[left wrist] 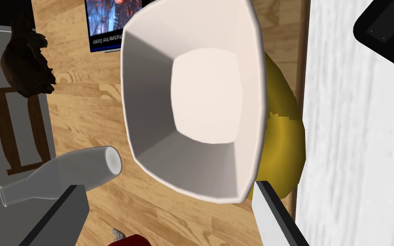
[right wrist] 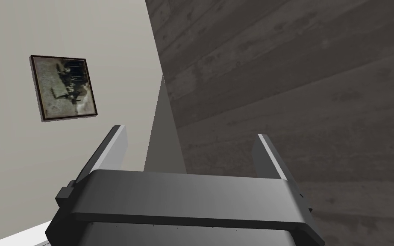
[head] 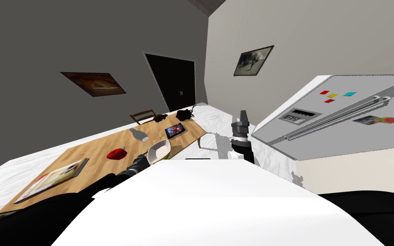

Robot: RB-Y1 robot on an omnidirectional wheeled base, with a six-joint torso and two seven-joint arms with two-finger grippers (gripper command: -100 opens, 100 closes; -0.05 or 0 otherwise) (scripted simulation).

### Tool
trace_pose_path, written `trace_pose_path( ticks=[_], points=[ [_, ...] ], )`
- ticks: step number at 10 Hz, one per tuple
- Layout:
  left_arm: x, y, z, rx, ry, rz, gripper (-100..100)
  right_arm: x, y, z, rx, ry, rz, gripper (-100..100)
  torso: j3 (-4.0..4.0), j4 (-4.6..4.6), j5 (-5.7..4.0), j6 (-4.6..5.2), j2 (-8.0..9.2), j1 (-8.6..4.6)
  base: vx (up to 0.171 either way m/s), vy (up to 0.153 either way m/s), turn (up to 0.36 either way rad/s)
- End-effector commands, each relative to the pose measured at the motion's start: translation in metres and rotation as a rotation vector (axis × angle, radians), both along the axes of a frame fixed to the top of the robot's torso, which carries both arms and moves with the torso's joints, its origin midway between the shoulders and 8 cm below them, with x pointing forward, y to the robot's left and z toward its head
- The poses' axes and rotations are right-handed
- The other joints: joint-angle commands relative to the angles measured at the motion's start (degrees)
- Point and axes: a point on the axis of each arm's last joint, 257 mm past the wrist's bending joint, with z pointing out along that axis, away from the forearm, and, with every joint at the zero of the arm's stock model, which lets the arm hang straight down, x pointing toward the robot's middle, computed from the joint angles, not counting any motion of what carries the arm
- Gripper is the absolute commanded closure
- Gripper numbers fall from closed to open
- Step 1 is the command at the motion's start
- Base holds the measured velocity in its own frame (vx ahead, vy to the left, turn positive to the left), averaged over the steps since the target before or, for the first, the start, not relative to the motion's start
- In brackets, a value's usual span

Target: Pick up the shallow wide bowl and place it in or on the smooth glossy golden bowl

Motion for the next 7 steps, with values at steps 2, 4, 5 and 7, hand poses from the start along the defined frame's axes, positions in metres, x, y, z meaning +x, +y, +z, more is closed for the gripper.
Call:
trace_pose_path(
  ticks=[2, 4, 5, 7],
  points=[
    [-0.0003, -0.0003, 0.0003, -0.001, 0.001, 0.000, 0, 0.0000, 0.0000, 0.0000, 0.000, 0.000, 0.000, 0, 0.02, 0.01, 0.00, 0.00, 0.04, -0.02, 0.006, 0.003, 0.001],
    [-0.0003, -0.0003, 0.0002, -0.001, 0.001, 0.000, 0, 0.0000, 0.0000, 0.0000, 0.000, 0.000, 0.000, 0, 0.05, 0.02, -0.01, 0.00, 0.10, -0.05, 0.000, 0.000, 0.000],
    [-0.0003, -0.0003, 0.0002, -0.001, 0.001, 0.000, 0, 0.0000, 0.0000, 0.0000, 0.000, 0.000, 0.000, 0, 0.06, 0.02, -0.01, 0.00, 0.10, -0.05, 0.000, 0.000, 0.000],
    [-0.0003, -0.0003, 0.0002, -0.001, 0.001, 0.000, 0, 0.0000, 0.0000, 0.0000, 0.000, 0.000, 0.000, 0, 0.06, 0.02, -0.01, 0.00, 0.11, -0.05, 0.000, 0.000, 0.000]
  ],
)
